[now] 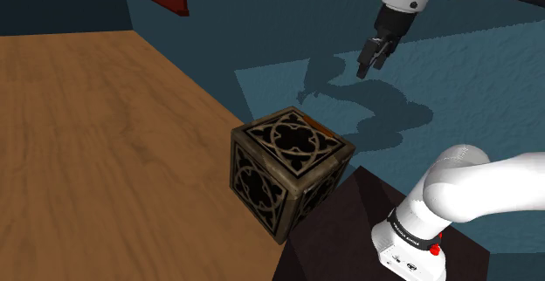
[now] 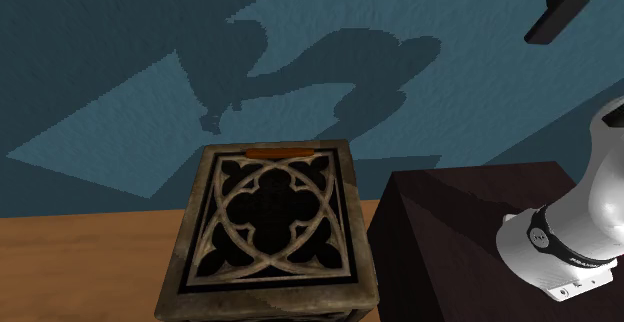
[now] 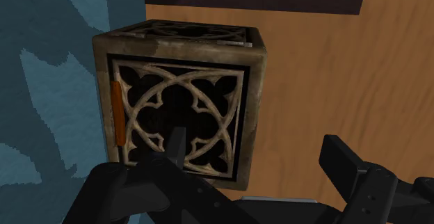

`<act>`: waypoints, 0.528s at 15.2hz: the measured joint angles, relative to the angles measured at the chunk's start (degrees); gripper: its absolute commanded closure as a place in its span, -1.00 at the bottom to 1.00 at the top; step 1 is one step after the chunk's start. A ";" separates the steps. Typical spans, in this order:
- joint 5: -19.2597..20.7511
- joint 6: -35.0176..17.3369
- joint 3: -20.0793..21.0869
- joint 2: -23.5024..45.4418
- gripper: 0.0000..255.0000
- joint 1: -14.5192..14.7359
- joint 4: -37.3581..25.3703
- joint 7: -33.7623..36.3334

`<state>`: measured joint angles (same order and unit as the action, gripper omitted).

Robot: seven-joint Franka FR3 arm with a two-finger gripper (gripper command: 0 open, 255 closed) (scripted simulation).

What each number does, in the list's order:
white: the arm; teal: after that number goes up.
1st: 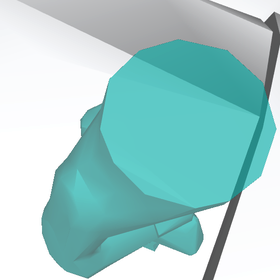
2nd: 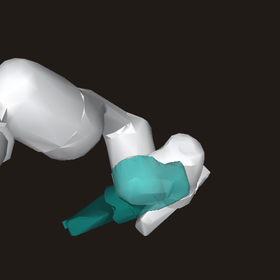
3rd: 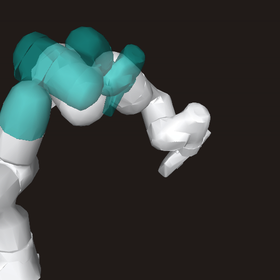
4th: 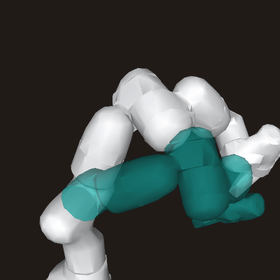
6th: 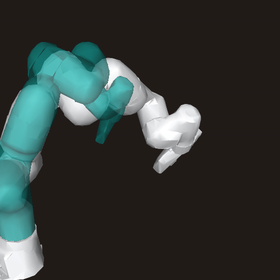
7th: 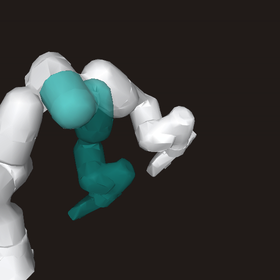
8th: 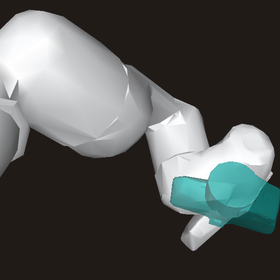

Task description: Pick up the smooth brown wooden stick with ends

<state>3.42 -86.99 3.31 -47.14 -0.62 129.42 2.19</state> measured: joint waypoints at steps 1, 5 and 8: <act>0.00 0.00 0.00 0.00 -1.00 0.00 0.00 0.00; 1.22 -4.76 -2.47 1.46 -1.00 -0.63 3.36 -2.09; 2.57 -9.55 -5.26 3.71 -1.00 -1.42 5.87 -4.50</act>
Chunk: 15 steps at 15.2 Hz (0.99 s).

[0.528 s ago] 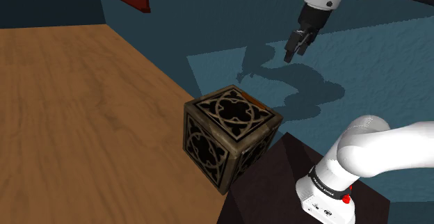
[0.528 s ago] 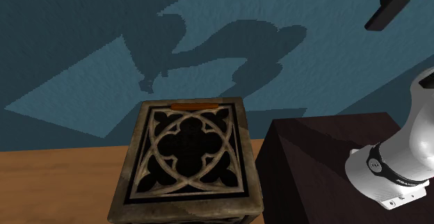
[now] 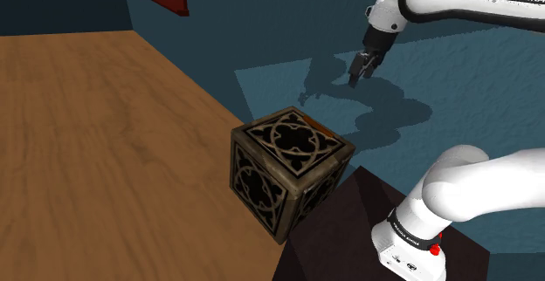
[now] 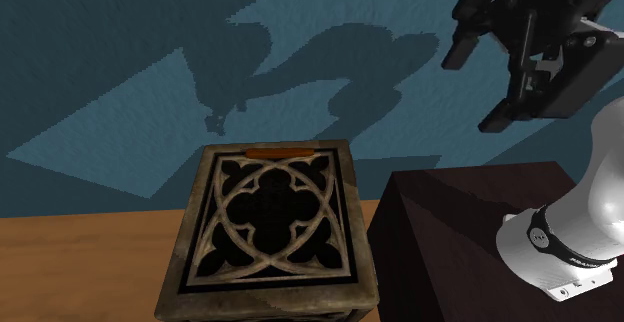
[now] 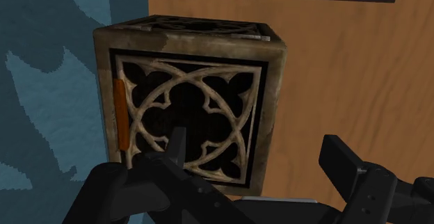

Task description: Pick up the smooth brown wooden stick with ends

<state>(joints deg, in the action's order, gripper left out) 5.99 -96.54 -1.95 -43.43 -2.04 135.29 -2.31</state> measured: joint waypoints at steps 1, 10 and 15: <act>0.38 -1.76 -0.87 1.01 -1.00 -0.24 0.76 -0.71; 2.64 -17.21 -8.36 12.33 -1.00 -2.06 4.83 -7.01; 2.32 -25.57 -12.89 21.88 -1.00 -2.64 3.65 -11.63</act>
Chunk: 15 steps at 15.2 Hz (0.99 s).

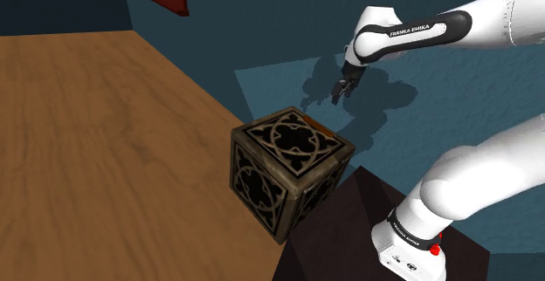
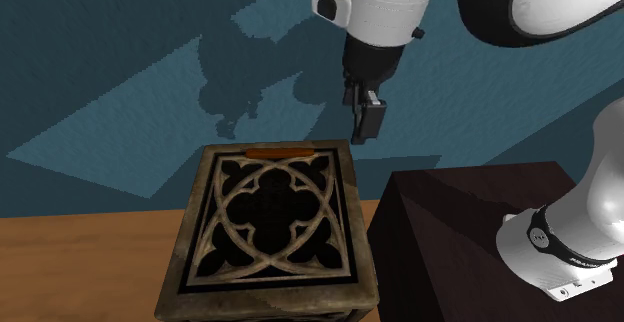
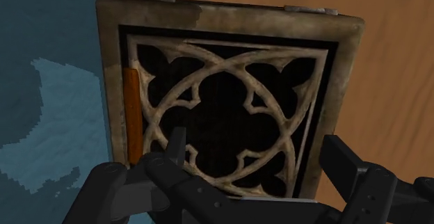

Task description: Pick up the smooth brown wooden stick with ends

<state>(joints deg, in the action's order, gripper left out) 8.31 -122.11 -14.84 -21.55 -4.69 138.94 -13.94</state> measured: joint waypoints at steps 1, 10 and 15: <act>-0.35 -1.57 -0.66 1.87 -1.00 0.04 -0.26 -0.73; -8.16 -12.96 -6.23 21.64 -1.00 -0.38 -7.36 -11.54; -15.48 -16.29 -6.26 33.84 -1.00 -2.51 -14.72 -18.57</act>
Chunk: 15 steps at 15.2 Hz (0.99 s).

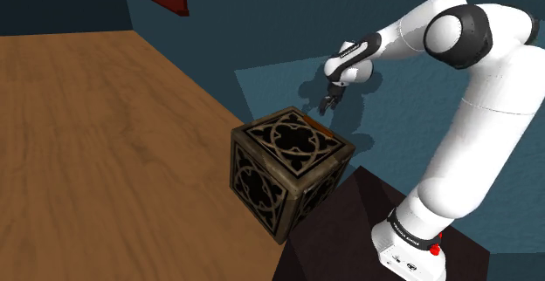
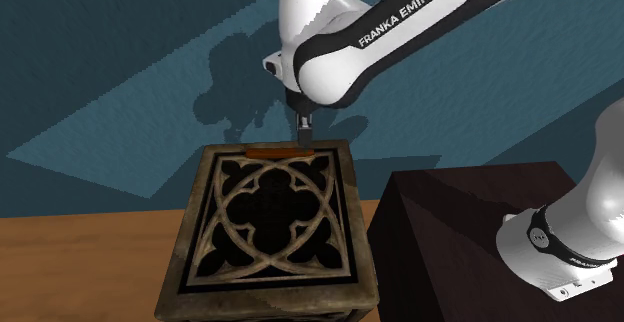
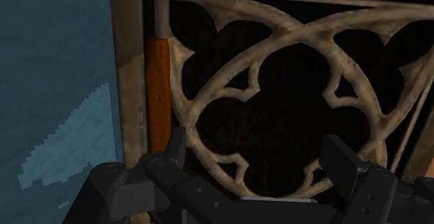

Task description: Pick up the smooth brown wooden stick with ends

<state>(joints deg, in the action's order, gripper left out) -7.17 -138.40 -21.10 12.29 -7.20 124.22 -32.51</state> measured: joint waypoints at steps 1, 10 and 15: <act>-1.02 -0.53 0.23 1.63 -1.00 -0.47 -0.83 -0.93; -9.73 -1.05 4.09 22.61 -1.00 -8.83 -19.02 -9.84; -11.61 -0.46 6.00 32.53 -1.00 -12.47 -28.90 -11.70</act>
<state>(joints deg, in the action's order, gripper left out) -18.78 -138.85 -15.10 44.82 -19.67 95.32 -44.21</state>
